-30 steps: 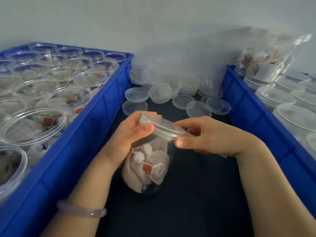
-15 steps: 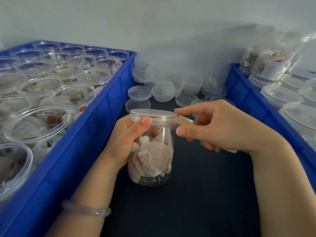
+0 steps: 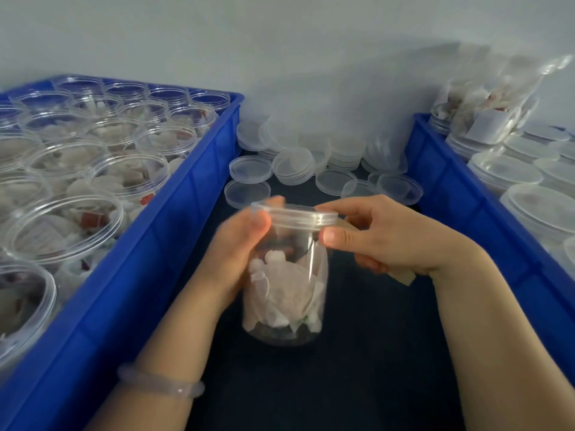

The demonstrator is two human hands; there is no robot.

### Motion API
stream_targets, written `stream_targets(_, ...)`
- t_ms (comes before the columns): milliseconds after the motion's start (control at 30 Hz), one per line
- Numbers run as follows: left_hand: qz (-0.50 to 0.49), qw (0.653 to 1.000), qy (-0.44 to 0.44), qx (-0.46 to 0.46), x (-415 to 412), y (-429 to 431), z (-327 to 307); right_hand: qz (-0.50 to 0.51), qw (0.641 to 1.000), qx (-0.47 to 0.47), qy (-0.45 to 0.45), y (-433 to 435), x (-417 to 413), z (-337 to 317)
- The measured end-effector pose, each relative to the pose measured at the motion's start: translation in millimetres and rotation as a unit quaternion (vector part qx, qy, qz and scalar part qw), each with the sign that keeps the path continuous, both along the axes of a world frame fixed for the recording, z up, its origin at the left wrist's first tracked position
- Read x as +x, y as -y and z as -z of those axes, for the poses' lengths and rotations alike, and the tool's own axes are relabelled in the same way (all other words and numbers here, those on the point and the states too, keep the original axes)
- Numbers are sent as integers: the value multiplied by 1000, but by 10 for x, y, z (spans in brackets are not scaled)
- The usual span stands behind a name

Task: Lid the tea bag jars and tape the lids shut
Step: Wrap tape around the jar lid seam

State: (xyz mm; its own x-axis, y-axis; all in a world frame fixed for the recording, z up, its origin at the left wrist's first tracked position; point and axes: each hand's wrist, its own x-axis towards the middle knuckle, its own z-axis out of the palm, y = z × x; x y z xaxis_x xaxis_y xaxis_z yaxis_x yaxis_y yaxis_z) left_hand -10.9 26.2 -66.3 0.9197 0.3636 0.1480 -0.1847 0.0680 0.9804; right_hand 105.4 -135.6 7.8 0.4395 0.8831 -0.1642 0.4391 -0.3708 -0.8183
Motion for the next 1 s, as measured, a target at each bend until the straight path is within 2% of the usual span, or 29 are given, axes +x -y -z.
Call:
stream_targets(67,-107,992,27,55,35,7,-14,43,998,14,42,-38,-16,24)
stream_targets(167,-115,983,9,144,48,98,11,46,988,14,143,-139,-75,71)
stream_targets(233,-157,979,0,133,54,110,45,-10,989,3,148,-156,-109,55)
stream_targets(300,-176,979,13,105,51,76,53,-31,993,-21,115,-86,-101,2)
stream_targets(533,-97,994,30,46,30,-30,42,55,991,17,117,56,-75,-114)
stream_targets(733,-21,998,35,43,13,-36,55,29,997,16,74,41,-12,-68)
stream_targets(867,31,996,22,86,12,-65,50,14,1000,14,17,21,26,33)
stream_targets(1000,-17,982,40,185,33,-51,-15,-1,1000,20,-2,32,29,130)
